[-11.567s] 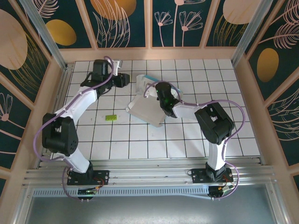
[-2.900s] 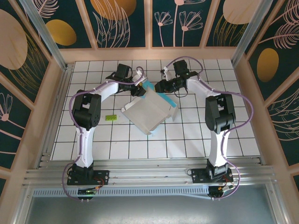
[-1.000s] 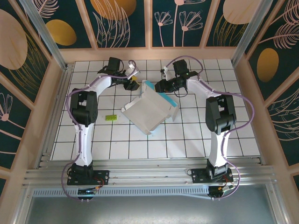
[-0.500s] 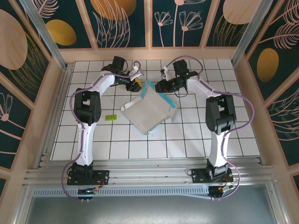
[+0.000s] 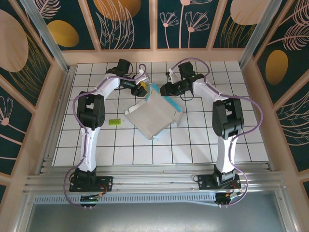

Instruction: Fold the paper box

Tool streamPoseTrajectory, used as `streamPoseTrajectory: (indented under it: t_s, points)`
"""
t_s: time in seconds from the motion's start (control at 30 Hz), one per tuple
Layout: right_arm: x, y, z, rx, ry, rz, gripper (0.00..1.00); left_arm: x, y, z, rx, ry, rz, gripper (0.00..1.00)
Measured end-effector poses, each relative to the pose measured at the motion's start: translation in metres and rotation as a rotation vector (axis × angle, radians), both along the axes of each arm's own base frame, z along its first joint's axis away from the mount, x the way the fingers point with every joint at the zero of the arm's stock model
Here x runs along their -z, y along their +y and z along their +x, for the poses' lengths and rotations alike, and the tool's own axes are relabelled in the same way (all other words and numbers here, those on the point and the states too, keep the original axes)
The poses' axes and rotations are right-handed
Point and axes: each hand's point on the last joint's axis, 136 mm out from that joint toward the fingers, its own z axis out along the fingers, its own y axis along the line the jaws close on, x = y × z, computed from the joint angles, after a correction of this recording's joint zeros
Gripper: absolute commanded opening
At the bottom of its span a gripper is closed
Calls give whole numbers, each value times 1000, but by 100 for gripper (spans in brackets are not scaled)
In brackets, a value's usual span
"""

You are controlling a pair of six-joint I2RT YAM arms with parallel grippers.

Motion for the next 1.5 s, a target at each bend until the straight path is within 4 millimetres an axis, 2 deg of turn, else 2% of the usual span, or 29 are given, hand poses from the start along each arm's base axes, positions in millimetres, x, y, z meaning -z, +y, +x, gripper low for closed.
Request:
streamPoseTrajectory:
  t_s: [0.17,0.27,0.7,0.97,1.03,1.1,1.17,1.23,1.37,1.5]
  points:
    - [0,0,0,0,0,0,37,1,-5,-1,2,6,-3,55]
    - [0,0,0,-1,0,0,37,2,-11,-2,10,9,-4,53]
    - [0,1,0,-1,-1,0,37,8,-25,1,-26,28,13,29]
    - [0,0,3,7,-13,-8,37,11,-31,8,-69,3,44,10]
    - [0,0,3,7,-14,-9,37,12,-34,11,-76,-19,53,13]
    - [0,-1,3,9,-14,-11,37,14,-35,13,-84,-38,61,26]
    - [1,-1,3,9,-12,-12,37,20,-35,16,-109,-48,74,28]
    - [1,0,2,8,-11,-12,37,28,-32,17,-130,-45,97,23]
    - [1,0,3,10,-16,-18,37,32,-30,16,-143,-38,110,1]
    - [2,-1,5,19,-28,-25,37,32,-30,17,-139,-48,113,0]
